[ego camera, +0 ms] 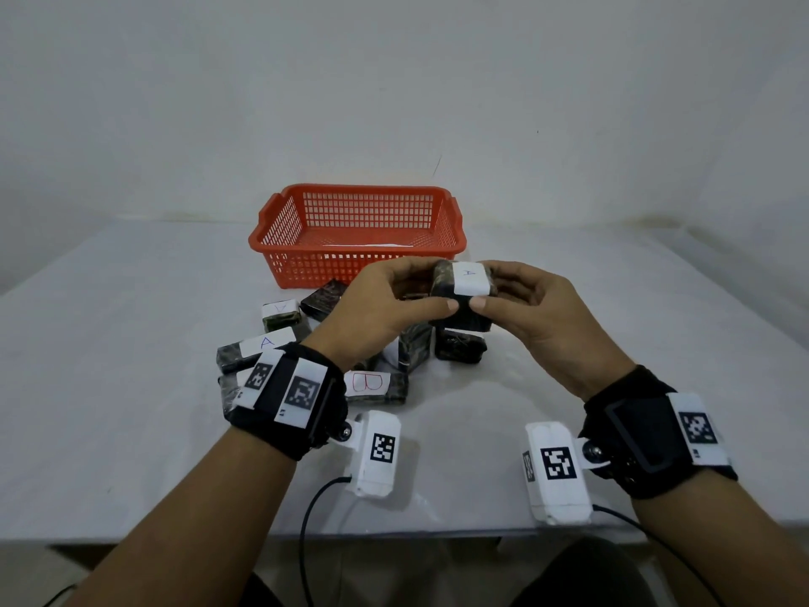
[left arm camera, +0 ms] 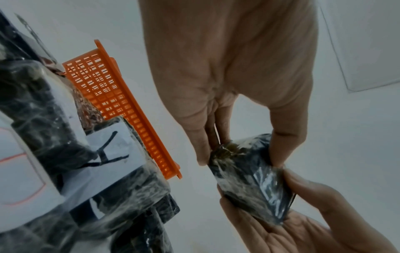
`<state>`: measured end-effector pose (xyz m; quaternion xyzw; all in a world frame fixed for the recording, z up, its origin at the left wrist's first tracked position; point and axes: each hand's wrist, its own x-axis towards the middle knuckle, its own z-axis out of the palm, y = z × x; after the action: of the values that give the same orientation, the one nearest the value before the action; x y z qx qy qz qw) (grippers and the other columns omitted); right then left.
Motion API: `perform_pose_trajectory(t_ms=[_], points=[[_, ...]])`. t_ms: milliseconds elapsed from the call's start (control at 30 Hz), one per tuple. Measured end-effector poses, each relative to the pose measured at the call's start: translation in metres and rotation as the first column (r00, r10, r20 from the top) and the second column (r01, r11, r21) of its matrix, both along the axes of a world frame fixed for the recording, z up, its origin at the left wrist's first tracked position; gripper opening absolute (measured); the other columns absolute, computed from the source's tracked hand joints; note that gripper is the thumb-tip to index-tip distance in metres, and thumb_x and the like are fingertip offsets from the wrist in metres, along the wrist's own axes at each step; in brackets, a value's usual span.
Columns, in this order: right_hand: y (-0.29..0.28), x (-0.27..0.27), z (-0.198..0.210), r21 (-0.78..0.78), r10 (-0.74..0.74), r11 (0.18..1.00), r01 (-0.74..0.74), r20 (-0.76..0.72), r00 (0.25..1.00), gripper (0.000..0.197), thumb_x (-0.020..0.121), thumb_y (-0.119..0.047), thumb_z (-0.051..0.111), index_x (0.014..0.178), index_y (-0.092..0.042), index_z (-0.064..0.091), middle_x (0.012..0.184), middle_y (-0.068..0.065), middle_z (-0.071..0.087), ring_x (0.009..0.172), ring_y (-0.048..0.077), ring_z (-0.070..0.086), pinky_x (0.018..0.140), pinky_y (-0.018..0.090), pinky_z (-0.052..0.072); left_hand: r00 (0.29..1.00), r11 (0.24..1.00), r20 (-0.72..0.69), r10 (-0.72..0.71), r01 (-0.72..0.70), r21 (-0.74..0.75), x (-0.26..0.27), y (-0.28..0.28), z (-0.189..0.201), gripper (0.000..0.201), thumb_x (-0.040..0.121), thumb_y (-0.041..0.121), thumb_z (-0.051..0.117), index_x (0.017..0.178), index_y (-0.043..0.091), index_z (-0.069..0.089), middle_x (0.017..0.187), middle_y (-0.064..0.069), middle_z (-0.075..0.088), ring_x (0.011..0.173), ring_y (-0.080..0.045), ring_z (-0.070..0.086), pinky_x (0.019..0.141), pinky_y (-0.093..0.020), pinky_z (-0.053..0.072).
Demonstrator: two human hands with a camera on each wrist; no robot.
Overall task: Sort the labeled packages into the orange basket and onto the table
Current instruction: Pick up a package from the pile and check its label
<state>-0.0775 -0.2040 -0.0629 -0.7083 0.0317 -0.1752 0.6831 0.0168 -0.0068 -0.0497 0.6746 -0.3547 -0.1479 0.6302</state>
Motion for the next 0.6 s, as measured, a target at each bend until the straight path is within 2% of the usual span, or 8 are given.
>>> perform_pose_trajectory(t_ms=[67,167,267,400,500,600], points=[[0.001,0.001,0.000,-0.020,0.033,0.999,-0.033,-0.004,0.999,0.063,0.070,-0.015,0.086,0.130,-0.011,0.067,0.125,0.006,0.076,0.119,0.019,0.072,0.106,0.037,0.054,0.999,1.000,0.026,0.030,-0.030,-0.004,0.001,-0.001,0.000,0.044,0.087,0.000,0.076,0.130,0.007,0.068,0.123,-0.003,0.075,0.114,-0.010,0.071,0.093,-0.021,0.056],[0.000,0.000,0.002,-0.136,0.013,0.991,-0.014,-0.006,1.000,0.061,0.076,-0.005,0.088,0.132,-0.010,0.066,0.125,0.003,0.076,0.117,0.015,0.072,0.102,0.032,0.057,1.000,1.000,0.018,0.016,-0.016,0.006,0.003,0.000,-0.002,0.047,0.086,0.000,0.078,0.130,0.009,0.067,0.124,-0.002,0.075,0.116,-0.011,0.070,0.100,-0.027,0.056],[-0.002,-0.002,0.006,-0.191,0.015,0.981,-0.018,-0.017,1.000,0.061,0.076,-0.001,0.088,0.133,-0.011,0.066,0.124,0.002,0.076,0.114,0.014,0.073,0.098,0.030,0.059,1.000,1.000,0.014,-0.003,0.003,0.012,0.002,0.002,-0.004,0.047,0.088,0.005,0.077,0.133,0.012,0.065,0.126,0.000,0.074,0.119,-0.011,0.069,0.104,-0.030,0.055],[-0.001,0.000,0.008,-0.240,0.034,0.970,-0.036,-0.009,0.999,0.070,0.072,0.006,0.089,0.136,-0.010,0.063,0.127,0.005,0.074,0.116,0.015,0.072,0.093,0.025,0.059,1.000,1.000,0.006,0.003,-0.003,-0.019,0.001,0.002,-0.001,0.043,0.093,0.007,0.072,0.135,0.011,0.065,0.126,0.000,0.074,0.118,-0.010,0.070,0.098,-0.025,0.056],[-0.001,-0.002,0.009,-0.231,0.032,0.972,-0.034,-0.015,0.999,0.068,0.072,0.002,0.090,0.134,-0.010,0.064,0.126,0.004,0.075,0.116,0.015,0.072,0.092,0.023,0.058,0.998,0.998,-0.027,-0.054,0.054,-0.015,0.000,0.004,0.002,0.047,0.090,0.005,0.075,0.135,0.010,0.064,0.127,-0.001,0.074,0.118,-0.011,0.070,0.095,-0.023,0.056],[-0.001,-0.004,0.011,-0.204,0.053,0.977,-0.056,-0.022,0.998,0.065,0.073,-0.013,0.089,0.133,-0.011,0.064,0.125,0.002,0.076,0.117,0.015,0.072,0.099,0.029,0.058,1.000,1.000,0.005,-0.027,0.027,0.012,0.001,0.004,0.003,0.050,0.085,0.004,0.080,0.133,0.010,0.066,0.126,0.000,0.074,0.116,-0.009,0.071,0.095,-0.022,0.056]])
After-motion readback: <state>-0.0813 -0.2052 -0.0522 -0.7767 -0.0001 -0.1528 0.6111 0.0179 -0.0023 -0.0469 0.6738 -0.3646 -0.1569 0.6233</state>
